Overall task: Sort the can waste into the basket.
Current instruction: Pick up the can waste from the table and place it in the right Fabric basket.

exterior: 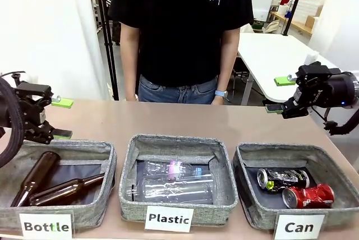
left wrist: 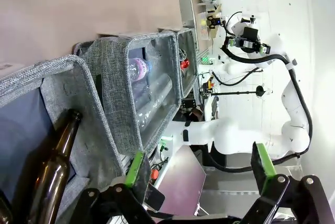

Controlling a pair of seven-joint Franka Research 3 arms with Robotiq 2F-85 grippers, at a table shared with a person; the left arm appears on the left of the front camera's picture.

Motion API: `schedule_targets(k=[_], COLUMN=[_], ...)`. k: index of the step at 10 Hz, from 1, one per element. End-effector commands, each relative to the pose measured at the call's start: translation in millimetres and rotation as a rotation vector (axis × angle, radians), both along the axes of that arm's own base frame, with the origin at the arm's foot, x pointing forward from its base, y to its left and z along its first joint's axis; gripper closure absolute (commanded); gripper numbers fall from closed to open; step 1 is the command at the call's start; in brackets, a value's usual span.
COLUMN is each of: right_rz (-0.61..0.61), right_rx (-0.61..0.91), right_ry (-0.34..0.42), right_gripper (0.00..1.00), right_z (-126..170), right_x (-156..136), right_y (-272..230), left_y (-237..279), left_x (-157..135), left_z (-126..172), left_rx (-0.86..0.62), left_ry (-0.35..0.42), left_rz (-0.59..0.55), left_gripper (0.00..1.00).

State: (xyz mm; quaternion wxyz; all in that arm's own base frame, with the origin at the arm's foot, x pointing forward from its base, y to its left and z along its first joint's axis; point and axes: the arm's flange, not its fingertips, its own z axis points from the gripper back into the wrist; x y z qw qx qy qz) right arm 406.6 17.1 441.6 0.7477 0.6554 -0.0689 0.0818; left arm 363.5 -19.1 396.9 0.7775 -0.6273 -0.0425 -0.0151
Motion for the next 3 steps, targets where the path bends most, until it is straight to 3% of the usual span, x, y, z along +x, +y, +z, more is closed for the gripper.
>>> schedule_targets(k=[1, 3], right_rz=[-0.008, -0.008], right_rx=[0.014, 0.014], right_ry=[-0.002, -0.002], right_gripper=[0.00, 0.00], right_z=[1.5, 1.5], right_x=[-4.5, -4.5], right_y=[1.5, 1.5], left_y=[3.0, 3.0], left_x=[0.9, 0.9], left_z=[3.9, 3.9], left_rx=[-0.002, -0.002], left_ry=[0.008, 0.008], left_rz=[-0.001, -0.001], left_gripper=[0.00, 0.00])
